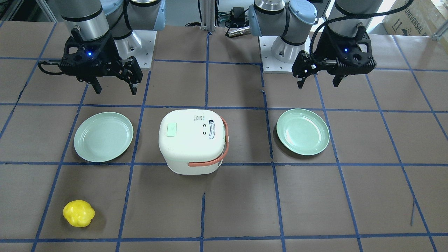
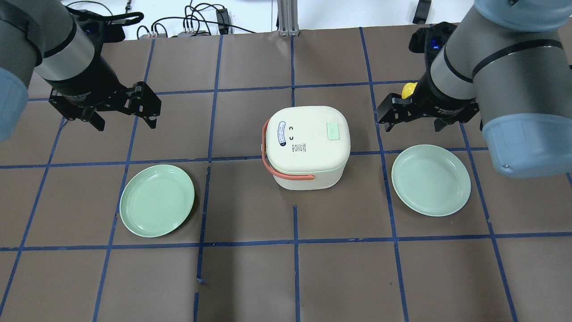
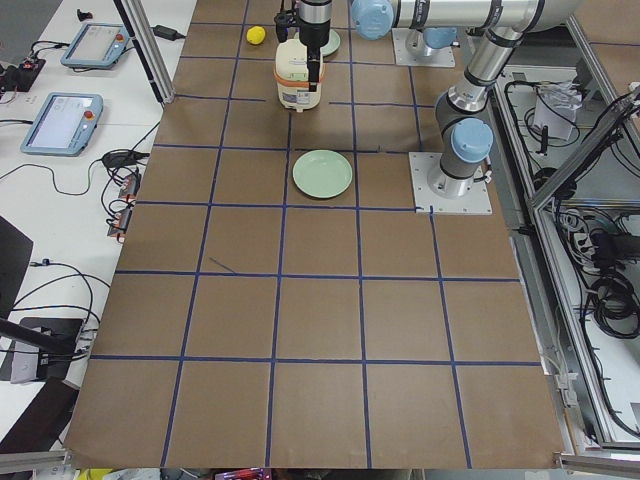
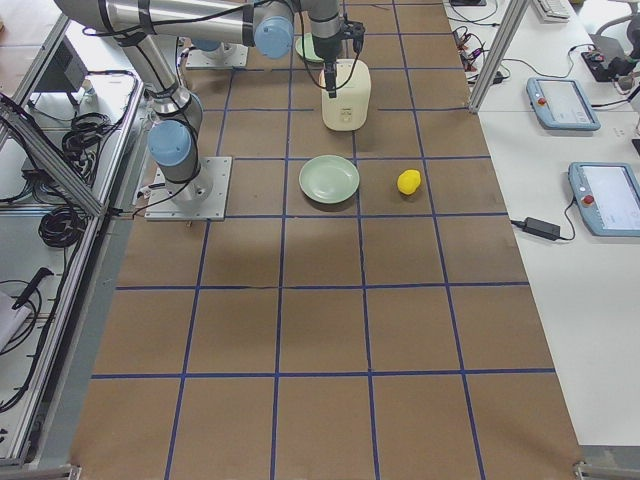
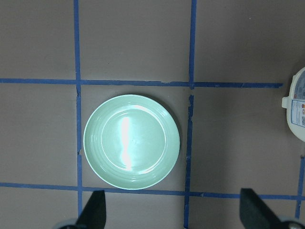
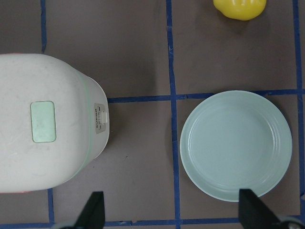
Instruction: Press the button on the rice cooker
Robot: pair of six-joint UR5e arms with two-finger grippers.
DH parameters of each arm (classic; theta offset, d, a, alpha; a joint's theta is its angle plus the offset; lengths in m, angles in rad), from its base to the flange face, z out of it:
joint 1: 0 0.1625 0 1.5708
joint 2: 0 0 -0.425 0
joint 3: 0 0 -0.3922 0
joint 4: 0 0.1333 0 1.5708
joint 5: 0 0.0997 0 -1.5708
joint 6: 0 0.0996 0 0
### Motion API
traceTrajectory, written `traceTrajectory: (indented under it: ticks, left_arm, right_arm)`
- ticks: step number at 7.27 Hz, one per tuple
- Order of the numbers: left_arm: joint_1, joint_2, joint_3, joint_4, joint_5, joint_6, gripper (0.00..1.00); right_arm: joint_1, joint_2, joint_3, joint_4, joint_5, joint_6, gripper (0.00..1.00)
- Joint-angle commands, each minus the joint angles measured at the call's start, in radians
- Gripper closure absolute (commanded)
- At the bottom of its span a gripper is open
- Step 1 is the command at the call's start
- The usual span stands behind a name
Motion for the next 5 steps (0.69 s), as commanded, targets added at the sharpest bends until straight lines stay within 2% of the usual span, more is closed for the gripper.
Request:
traceTrajectory:
  ticks: [1, 3, 5]
  left_arm:
    - [0.000, 0.000, 0.000, 0.000, 0.000, 0.000, 0.00]
    - [0.000, 0.000, 0.000, 0.000, 0.000, 0.002, 0.00]
    - [0.000, 0.000, 0.000, 0.000, 0.000, 0.002, 0.00]
  right_arm:
    - [0.001, -0.003, 0.005, -0.003, 0.000, 0.002, 0.01]
    - [0.003, 0.000, 0.000, -0.034, -0.018, 0.000, 0.00]
    - [0.001, -0.002, -0.031, 0.010, -0.017, -0.011, 0.00]
